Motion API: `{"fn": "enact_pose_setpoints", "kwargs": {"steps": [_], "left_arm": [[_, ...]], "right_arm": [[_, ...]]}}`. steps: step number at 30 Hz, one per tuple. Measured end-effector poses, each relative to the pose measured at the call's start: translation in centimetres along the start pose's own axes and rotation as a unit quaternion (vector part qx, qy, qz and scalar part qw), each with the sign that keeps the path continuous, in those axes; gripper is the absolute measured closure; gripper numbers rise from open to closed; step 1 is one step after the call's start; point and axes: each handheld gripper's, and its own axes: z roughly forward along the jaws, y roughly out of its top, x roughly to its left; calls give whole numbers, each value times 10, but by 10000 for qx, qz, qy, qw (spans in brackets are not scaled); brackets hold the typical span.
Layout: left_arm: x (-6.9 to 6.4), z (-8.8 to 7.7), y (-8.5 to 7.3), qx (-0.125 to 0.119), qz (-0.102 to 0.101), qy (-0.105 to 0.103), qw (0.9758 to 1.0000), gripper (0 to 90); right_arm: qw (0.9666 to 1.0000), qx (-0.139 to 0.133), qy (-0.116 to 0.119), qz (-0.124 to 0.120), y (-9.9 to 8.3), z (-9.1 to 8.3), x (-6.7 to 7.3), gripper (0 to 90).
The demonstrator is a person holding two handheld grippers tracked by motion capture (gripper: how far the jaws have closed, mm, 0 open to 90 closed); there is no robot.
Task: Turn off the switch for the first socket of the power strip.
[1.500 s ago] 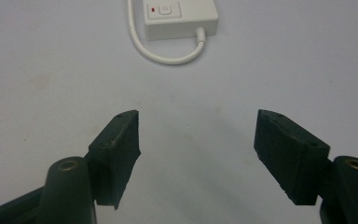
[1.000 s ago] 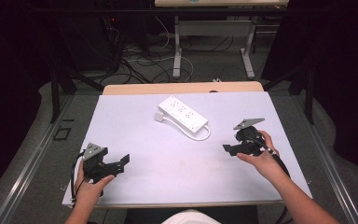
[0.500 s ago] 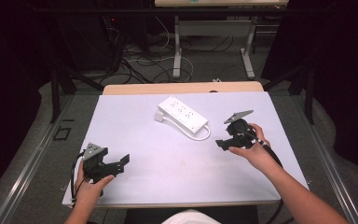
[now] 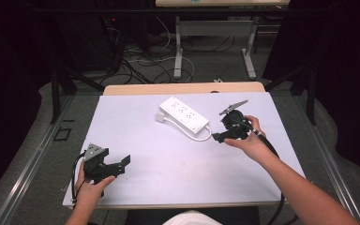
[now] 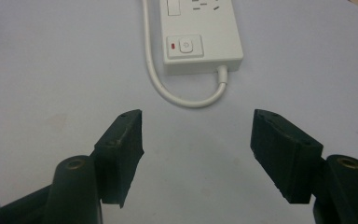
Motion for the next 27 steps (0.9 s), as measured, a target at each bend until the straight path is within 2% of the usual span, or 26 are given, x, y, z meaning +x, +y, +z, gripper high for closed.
{"fn": "enact_pose_setpoints", "kwargs": {"steps": [7, 12, 22, 27], "left_arm": [[0, 0, 0, 0, -5, -1, 10000, 44], [0, 0, 0, -1, -19, -5, 10000, 44], [0, 0, 0, -1, -18, -8, 10000, 45], [0, 0, 0, 9, -33, -8, 10000, 46]], "right_arm": [[9999, 5, -32, 153, 17, 6, 0, 353], [9999, -9, -67, 149, 26, 9, 0, 359], [9996, 2, 29, 272, 45, 16, -1, 383], [9994, -17, 0, 335, 52, 21, -3, 394]]}}
